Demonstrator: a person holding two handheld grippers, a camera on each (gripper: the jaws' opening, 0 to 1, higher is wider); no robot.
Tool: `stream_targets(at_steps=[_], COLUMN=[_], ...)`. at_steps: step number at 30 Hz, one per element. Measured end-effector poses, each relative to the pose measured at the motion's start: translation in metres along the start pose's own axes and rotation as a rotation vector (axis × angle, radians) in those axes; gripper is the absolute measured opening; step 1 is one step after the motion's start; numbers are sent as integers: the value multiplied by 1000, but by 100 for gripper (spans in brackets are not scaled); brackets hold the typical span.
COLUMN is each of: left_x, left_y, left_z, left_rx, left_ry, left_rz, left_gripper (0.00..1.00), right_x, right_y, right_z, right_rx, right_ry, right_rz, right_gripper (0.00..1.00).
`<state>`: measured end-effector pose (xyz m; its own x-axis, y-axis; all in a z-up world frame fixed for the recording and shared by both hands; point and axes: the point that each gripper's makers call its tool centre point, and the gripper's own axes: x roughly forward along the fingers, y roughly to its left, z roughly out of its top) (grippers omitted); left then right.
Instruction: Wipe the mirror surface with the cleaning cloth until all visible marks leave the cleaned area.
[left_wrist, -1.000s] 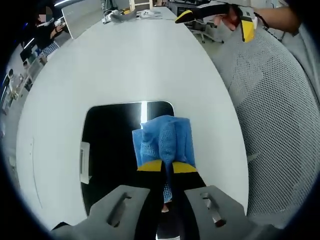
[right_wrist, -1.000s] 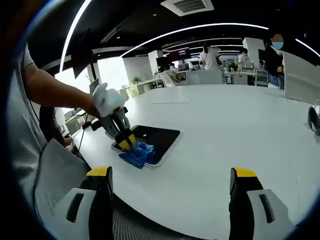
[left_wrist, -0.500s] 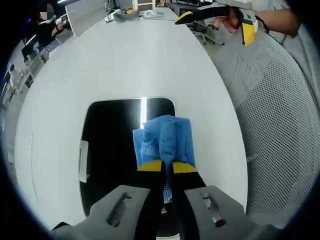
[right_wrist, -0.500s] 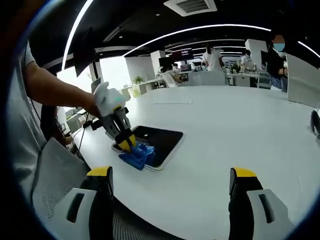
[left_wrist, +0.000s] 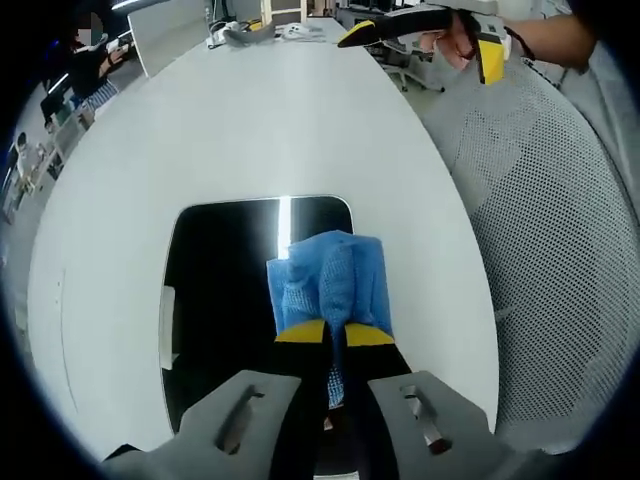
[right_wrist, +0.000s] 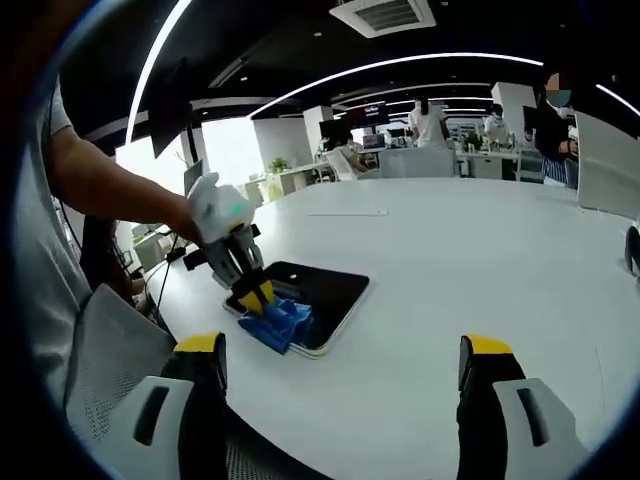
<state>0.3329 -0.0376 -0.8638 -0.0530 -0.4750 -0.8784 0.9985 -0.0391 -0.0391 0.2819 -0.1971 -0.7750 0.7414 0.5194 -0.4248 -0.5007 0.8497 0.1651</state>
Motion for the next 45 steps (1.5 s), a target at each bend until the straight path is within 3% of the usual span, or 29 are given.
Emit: stream_targets(at_steps=[22,30,35,45], left_x=[-4,-6,-6,-9], left_y=[40,55,67,88], left_z=[-5,-6,-7,-11], left_rx=[35,56,59,63], left_ry=[12,8,-2,-2], left_rz=[-9,-11,-15,-6], left_gripper=[1,1,1,1], right_x=[3,4,6,7], right_y=[-3,-13,-10,-14], right_z=[7,7,4,0], right_rx=[-12,-56,-126,-39], right_ry=[-6,-7,8,1], right_rz=[5,-51,-56,-50], right_gripper=[92,92,92,96])
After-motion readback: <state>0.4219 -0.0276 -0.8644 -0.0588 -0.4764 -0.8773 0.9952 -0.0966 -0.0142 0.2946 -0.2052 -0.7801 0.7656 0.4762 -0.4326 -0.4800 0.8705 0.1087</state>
